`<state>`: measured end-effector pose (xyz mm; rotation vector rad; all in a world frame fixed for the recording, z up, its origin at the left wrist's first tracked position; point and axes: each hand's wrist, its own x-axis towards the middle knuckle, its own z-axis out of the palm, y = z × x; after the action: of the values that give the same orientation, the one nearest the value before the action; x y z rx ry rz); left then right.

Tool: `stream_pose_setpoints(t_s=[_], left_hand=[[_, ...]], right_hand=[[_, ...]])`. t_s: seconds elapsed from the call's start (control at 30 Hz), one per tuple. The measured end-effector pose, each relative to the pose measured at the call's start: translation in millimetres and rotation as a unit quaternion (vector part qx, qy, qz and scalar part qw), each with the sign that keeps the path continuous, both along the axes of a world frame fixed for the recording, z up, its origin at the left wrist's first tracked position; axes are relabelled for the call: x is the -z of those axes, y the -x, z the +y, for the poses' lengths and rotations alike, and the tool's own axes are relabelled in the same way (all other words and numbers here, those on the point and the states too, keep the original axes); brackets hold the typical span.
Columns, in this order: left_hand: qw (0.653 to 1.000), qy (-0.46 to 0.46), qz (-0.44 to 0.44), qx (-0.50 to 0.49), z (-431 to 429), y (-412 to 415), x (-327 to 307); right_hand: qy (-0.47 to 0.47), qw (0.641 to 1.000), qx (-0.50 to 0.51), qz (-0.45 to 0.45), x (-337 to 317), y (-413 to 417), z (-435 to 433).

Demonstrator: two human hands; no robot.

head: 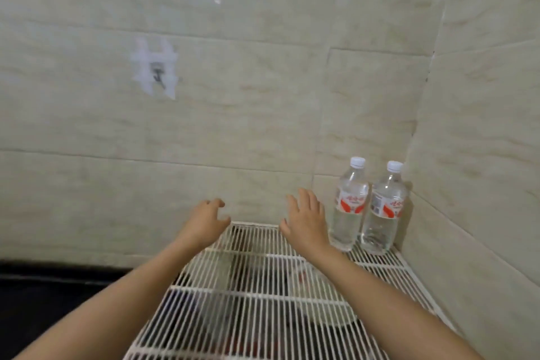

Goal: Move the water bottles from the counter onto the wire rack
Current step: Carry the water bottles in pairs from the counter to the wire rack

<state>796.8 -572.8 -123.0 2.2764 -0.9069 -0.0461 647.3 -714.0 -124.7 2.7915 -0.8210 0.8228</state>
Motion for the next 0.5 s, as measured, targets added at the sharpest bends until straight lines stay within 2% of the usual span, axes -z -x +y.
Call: stream_pose_setpoints(t_s=[0.17, 0.33, 0.5], left_hand=[[0.976, -0.076, -0.077, -0.188, 170.1, 8.6, 26.4], [0.927, -0.103, -0.077, -0.354, 323.5, 54.4, 50.4], [0.874, -0.121, -0.063, -0.467, 425.5, 110.3, 69.9]], right_hand=[[-0.037, 0.983, -0.173, 0.042, 22.7, -61.4, 104.4], [-0.041, 0.946, -0.317, 0.042, 48.4, -83.5, 233.9], [-0.031, 0.899, -0.429, 0.084, 70.5, -80.2, 328.9]])
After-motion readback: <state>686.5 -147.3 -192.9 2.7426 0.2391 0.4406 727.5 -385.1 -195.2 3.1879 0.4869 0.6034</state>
